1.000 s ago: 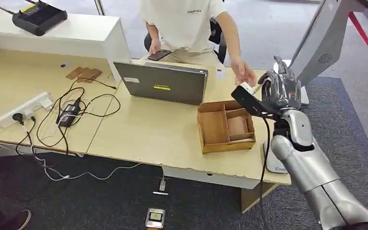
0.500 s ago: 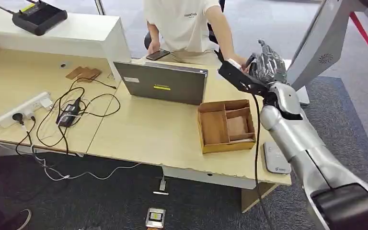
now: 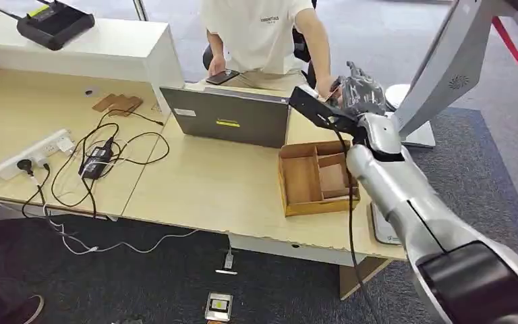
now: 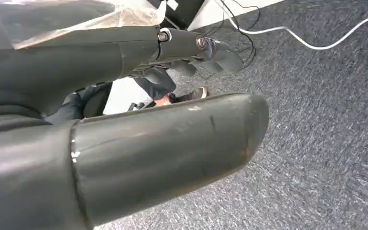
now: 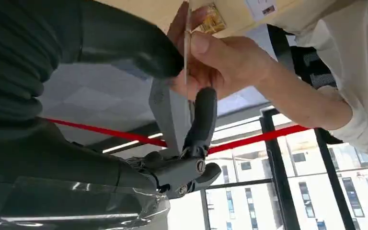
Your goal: Pass the card to the sensor for recognition and then transmit it.
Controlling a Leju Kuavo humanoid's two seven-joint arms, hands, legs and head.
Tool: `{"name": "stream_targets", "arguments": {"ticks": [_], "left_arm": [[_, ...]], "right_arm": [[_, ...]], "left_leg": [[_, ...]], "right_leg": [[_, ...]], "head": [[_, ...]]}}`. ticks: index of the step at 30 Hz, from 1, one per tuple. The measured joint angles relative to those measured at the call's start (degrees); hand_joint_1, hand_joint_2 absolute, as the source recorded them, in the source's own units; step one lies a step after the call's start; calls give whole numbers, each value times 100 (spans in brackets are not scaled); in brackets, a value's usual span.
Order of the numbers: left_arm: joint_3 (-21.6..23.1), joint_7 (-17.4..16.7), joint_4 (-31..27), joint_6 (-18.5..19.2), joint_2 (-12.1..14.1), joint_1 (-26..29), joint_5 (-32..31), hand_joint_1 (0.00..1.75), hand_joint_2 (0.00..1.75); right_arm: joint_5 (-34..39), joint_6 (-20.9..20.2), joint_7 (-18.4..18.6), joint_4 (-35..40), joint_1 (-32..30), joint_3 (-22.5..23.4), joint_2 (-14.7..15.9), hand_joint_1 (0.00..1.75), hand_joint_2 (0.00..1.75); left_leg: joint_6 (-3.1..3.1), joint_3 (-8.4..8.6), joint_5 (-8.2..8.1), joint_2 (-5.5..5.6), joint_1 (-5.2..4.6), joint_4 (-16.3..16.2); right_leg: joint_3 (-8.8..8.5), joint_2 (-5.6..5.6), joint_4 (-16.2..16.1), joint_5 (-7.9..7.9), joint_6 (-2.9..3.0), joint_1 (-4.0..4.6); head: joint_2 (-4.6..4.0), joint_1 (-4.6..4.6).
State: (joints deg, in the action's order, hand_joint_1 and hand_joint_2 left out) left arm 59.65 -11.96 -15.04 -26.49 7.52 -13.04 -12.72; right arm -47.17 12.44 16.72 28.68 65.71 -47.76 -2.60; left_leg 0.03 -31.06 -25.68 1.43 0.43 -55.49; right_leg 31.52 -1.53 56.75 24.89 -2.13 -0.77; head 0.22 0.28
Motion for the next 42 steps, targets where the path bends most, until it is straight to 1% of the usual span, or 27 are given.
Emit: {"name": "stream_targets", "arguments": {"ticks": [5,9,13,17,19,22,25,28,32,37,40,42], "left_arm": [[0,33,0,-2,22,24,4,0,0],[-2,61,0,-9,37,50,-7,0,0],[-13,112,0,-52,39,104,17,0,0],[-39,133,0,-107,57,166,109,0,0],[-77,166,0,-160,70,222,153,0,0],[-131,234,2,-262,85,309,273,0,0],[-203,275,2,-363,87,414,363,0,0],[-282,330,2,-516,87,549,509,0,0],[-396,378,2,-630,87,685,662,0,0],[-492,352,2,-658,87,794,811,0,0],[-549,295,2,-671,83,808,913,0,0],[-592,267,2,-671,81,810,968,0,0]], "right_arm": [[-74,223,-2,-164,14,-55,-107,0,175],[-170,382,-105,-293,57,-131,-138,0,175],[-345,865,-267,-321,74,-203,-124,0,175],[-630,1209,-380,-262,75,-297,-46,0,175],[-732,1287,-380,-183,73,-350,27,0,175],[-962,1303,-271,11,0,-409,226,0,175],[-1250,1383,-112,280,-133,-455,559,0,175],[-1418,1558,55,585,-319,-483,996,0,175],[-1642,1595,477,1030,-667,-435,1662,0,175],[-1576,1733,781,1375,-1156,-146,2471,0,175],[-1417,1945,966,1567,-1538,144,2920,0,175],[-1340,2006,1021,1692,-1798,367,3171,0,175]], "left_leg": [[0,1,0,0,0,0],[0,1,0,0,0,-1],[0,2,0,-1,0,-1],[0,2,0,-1,0,-1],[0,3,0,-1,0,-1],[0,4,0,0,0,-2],[0,6,-1,0,-1,-3],[2,7,-2,0,-2,-5],[6,11,-6,1,-2,-7],[9,11,-9,-1,-3,-8],[12,7,-11,2,-3,-7],[13,5,-12,2,-4,-6]], "right_leg": [[1,0,0,0,0,0],[0,0,0,0,0,0],[0,0,0,0,0,0],[1,0,-1,0,0,0],[2,0,-2,0,0,0],[2,0,-3,0,0,0],[0,0,-5,0,0,-1],[-2,0,-10,0,-1,-1],[-9,1,-20,0,-1,-2],[-10,0,-22,0,-2,-3],[-13,2,-23,0,-2,-2],[-12,2,-22,0,-2,-2]], "head": [[0,2],[0,2],[0,2],[0,2],[0,4],[0,2],[0,2],[0,2],[0,2],[0,0],[0,4],[0,7]]}}
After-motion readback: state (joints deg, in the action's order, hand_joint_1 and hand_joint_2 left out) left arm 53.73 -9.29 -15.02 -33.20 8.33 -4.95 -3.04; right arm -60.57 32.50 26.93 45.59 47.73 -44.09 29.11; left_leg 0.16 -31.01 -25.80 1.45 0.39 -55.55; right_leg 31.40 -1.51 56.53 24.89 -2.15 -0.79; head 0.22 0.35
